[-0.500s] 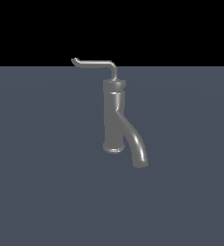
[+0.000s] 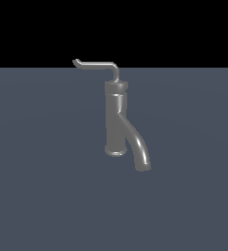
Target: Turn on the faucet by rotating a designated handle.
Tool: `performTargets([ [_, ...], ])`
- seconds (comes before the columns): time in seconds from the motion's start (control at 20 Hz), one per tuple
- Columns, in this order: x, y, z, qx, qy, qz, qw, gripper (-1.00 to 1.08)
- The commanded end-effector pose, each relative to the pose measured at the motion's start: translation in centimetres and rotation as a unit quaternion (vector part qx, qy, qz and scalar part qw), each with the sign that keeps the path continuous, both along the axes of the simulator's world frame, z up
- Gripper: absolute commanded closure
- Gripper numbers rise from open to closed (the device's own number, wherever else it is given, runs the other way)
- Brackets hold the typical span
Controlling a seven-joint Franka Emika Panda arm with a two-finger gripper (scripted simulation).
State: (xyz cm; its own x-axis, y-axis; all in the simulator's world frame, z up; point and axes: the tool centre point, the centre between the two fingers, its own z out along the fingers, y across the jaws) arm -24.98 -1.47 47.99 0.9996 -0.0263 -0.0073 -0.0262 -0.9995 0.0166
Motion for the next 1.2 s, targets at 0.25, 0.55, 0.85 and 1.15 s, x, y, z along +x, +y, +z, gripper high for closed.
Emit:
performTargets([
  [0.25,0.2,0.0,0.0,0.000,-0.001,-0.003,1.0000,1.08],
  [0.55,1.2,0.2,-0.2,-0.003,-0.002,-0.027,0.9996,1.08],
  [0.85,3.0,0.7,-0.7,-0.009,-0.004,-0.070,0.9975,1.08],
  [1.15,5.7,1.4,-1.6,-0.016,-0.006,-0.132,0.9911,1.08],
])
